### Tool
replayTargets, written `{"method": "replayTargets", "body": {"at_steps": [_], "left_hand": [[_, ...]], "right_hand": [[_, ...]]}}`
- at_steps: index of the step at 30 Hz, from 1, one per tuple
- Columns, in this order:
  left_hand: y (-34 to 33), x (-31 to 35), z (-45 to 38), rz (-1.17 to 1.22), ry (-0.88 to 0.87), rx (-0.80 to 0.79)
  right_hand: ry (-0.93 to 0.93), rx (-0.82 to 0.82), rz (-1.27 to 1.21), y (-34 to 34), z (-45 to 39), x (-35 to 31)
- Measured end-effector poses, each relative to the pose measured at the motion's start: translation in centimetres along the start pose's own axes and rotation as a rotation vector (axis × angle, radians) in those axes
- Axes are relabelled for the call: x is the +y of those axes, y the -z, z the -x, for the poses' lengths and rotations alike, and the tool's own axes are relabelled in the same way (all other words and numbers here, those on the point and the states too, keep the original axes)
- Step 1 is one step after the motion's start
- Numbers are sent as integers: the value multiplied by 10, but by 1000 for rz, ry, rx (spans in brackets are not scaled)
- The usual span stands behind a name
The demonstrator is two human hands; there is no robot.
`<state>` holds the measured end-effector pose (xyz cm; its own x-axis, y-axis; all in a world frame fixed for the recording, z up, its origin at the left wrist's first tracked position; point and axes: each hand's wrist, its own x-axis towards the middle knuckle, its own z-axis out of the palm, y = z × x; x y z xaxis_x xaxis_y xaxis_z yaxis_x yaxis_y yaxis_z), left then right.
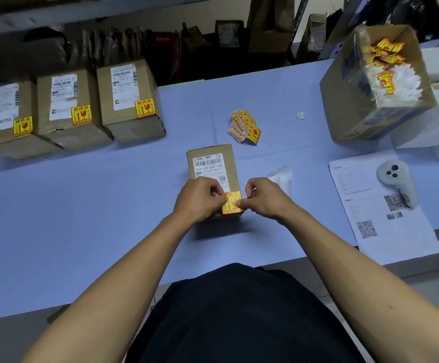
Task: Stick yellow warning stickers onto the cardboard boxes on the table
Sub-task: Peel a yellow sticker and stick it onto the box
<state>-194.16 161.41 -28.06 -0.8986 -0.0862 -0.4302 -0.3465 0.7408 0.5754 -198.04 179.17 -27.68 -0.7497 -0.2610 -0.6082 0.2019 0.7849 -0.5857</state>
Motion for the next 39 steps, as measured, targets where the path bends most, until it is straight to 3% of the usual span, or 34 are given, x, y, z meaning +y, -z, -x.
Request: {"method": "replayTargets", "body": {"at_steps": [11,31,39], "left_hand": [[-10,1,5,-69,-10,33],[-15,1,10,-38,-45,87],[2,10,-4,4,90,-42]], "right_hand": [[31,46,234,-4,-6,3],[39,85,204,-10,-4,8],[-3,62,136,-10,-5,14]]}}
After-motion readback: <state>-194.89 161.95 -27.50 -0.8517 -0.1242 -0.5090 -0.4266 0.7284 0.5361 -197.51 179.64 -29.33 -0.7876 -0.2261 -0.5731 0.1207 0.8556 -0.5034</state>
